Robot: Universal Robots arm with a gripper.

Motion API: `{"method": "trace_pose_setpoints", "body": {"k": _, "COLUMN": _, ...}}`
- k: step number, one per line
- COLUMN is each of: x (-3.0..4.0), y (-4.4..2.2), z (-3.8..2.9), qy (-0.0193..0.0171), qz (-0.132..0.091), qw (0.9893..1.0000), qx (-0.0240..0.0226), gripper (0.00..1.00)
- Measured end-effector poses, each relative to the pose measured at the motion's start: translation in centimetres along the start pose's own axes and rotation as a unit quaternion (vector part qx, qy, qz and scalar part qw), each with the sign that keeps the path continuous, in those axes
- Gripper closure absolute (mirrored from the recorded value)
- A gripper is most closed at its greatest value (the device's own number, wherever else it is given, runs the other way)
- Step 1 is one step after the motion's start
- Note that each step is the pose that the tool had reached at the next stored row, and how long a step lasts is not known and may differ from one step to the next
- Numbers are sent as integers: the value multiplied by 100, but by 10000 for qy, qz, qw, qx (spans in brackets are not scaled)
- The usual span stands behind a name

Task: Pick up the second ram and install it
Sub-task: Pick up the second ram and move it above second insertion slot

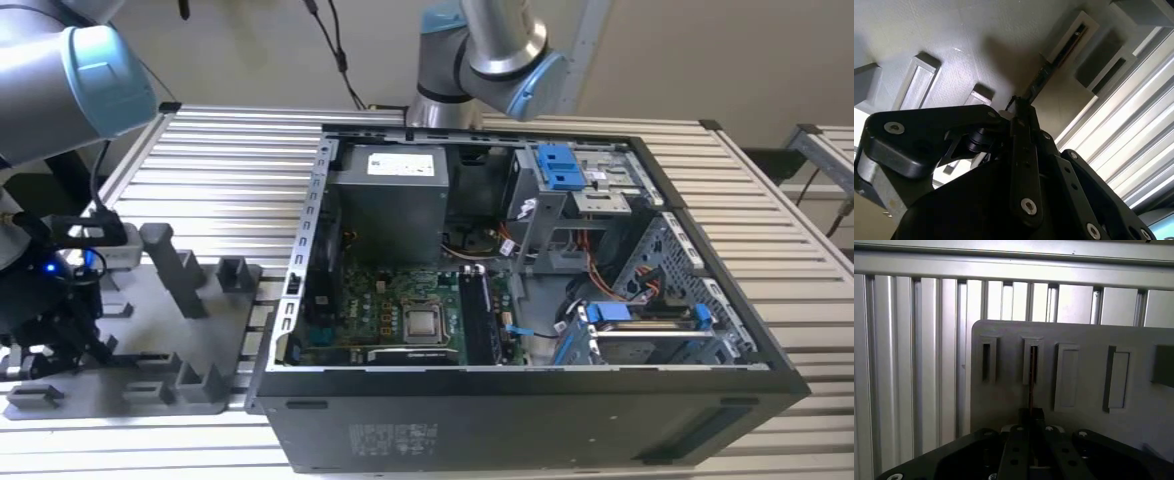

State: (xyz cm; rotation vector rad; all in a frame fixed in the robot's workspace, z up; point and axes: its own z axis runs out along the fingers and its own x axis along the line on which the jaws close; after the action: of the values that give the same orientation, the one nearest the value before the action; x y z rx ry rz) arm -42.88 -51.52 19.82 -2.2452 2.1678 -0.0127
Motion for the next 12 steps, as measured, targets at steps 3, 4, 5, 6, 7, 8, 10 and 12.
{"method": "trace_pose_setpoints", "body": {"k": 3, "x": 0, "y": -1, "z": -33, "qy": -1, "qz": 0, "qw": 10000, "qx": 1, "gripper": 86}}
{"method": "trace_pose_setpoints", "body": {"k": 4, "x": 0, "y": -1, "z": -50, "qy": 0, "qz": 0, "qw": 10000, "qx": 0, "gripper": 86}}
{"method": "trace_pose_setpoints", "body": {"k": 5, "x": 0, "y": -1, "z": -71, "qy": 0, "qz": 0, "qw": 10000, "qx": 0, "gripper": 86}}
{"method": "trace_pose_setpoints", "body": {"k": 6, "x": 0, "y": -3, "z": -90, "qy": 0, "qz": -1, "qw": 10000, "qx": 0, "gripper": 86}}
{"method": "trace_pose_setpoints", "body": {"k": 7, "x": 0, "y": -3, "z": -106, "qy": 0, "qz": -1, "qw": 10000, "qx": 1, "gripper": 86}}
{"method": "trace_pose_setpoints", "body": {"k": 8, "x": 0, "y": -3, "z": -119, "qy": 0, "qz": -1, "qw": 10000, "qx": 0, "gripper": 86}}
{"method": "trace_pose_setpoints", "body": {"k": 10, "x": 0, "y": -4, "z": -140, "qy": 0, "qz": -1, "qw": 10000, "qx": 1, "gripper": 86}}
{"method": "trace_pose_setpoints", "body": {"k": 12, "x": -1, "y": -3, "z": -156, "qy": -1, "qz": 0, "qw": 10000, "qx": 1, "gripper": 86}}
